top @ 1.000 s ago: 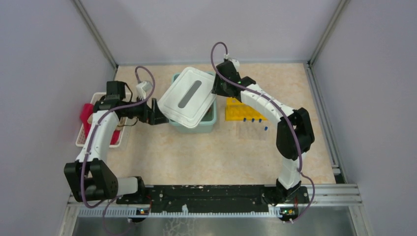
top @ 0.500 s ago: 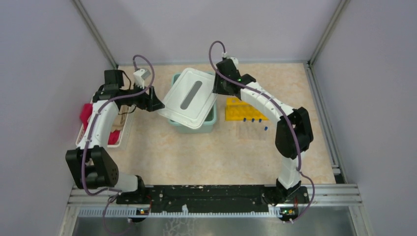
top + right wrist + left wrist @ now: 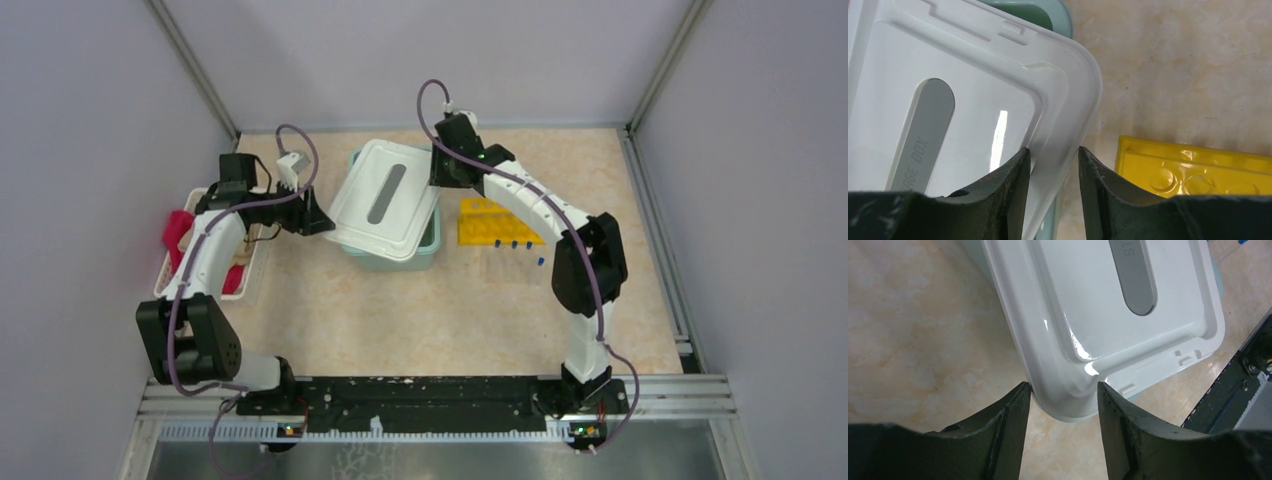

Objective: Organize the chemistry lab equipment

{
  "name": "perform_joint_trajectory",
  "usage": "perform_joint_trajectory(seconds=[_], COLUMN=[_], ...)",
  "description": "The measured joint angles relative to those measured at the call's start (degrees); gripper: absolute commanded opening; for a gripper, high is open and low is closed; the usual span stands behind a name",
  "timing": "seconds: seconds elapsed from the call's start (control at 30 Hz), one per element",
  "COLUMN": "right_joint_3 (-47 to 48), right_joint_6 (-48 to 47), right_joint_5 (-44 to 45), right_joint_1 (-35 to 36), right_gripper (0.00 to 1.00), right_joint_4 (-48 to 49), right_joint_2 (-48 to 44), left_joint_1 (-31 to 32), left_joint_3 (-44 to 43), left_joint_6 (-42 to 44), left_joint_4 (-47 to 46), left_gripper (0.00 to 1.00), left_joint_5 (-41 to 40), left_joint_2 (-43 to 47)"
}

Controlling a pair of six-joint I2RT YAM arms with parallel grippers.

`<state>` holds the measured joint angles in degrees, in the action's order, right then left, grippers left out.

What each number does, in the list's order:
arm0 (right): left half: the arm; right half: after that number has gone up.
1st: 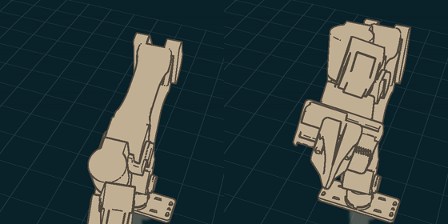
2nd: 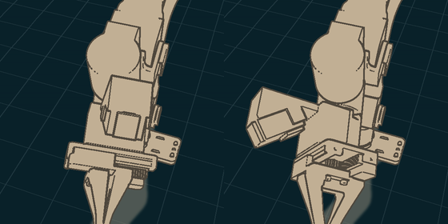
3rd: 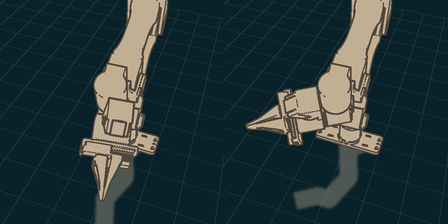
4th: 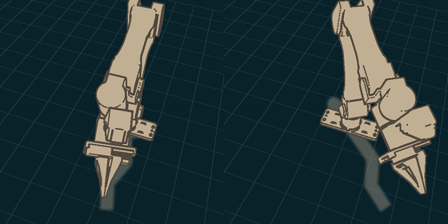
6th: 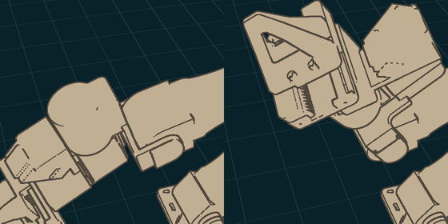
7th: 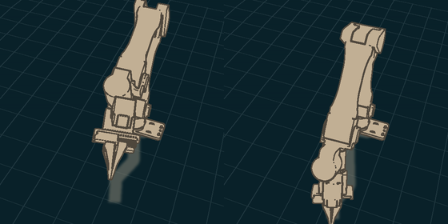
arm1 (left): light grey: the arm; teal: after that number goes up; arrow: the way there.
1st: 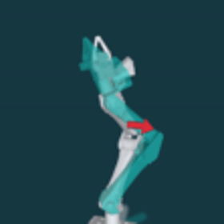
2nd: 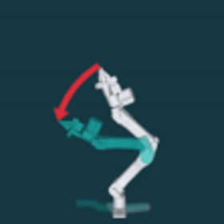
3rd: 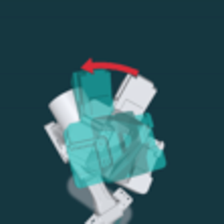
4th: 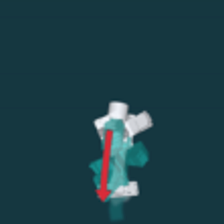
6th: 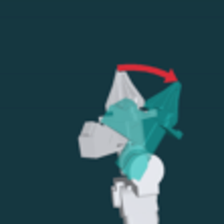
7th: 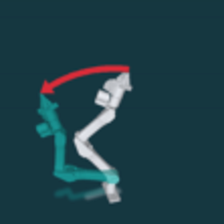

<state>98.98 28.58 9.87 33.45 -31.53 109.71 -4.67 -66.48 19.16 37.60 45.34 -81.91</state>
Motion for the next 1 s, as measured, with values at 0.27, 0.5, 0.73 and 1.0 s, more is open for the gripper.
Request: perform_joint_trajectory(seconds=[0.27, 0.5, 0.73, 1.0], right_joint_3=[4.39, 6.40, 8.39, 8.39], right_joint_6=[-0.42, -0.48, -0.50, -1.42], right_joint_5=[-0.74, -0.96, -1.51, -2.03], right_joint_1=[0.00, -0.44, -1.75, -1.86], right_gripper=[0.40, 0.40, 0.39, 0.38], right_joint_4=[-0.68, -1.16, -1.03, -0.85], right_joint_2=[3.37, 4.72, 6.40, 6.43], left_joint_1=[0.07, 0.96, 1.44, 1.29], left_joint_3=[1.09, 2.21, 3.96, -4.11], left_joint_6=[-0.11, -0.74, -1.05, -1.84], left_joint_4=[0.07, 0.07, 0.11, 2.67], left_gripper=[0.56, 0.56, 0.57, 0.61], left_joint_5=[3.08, 5.14, 5.62, 3.34], left_joint_2=[3.17, 5.14, 5.60, 6.21])
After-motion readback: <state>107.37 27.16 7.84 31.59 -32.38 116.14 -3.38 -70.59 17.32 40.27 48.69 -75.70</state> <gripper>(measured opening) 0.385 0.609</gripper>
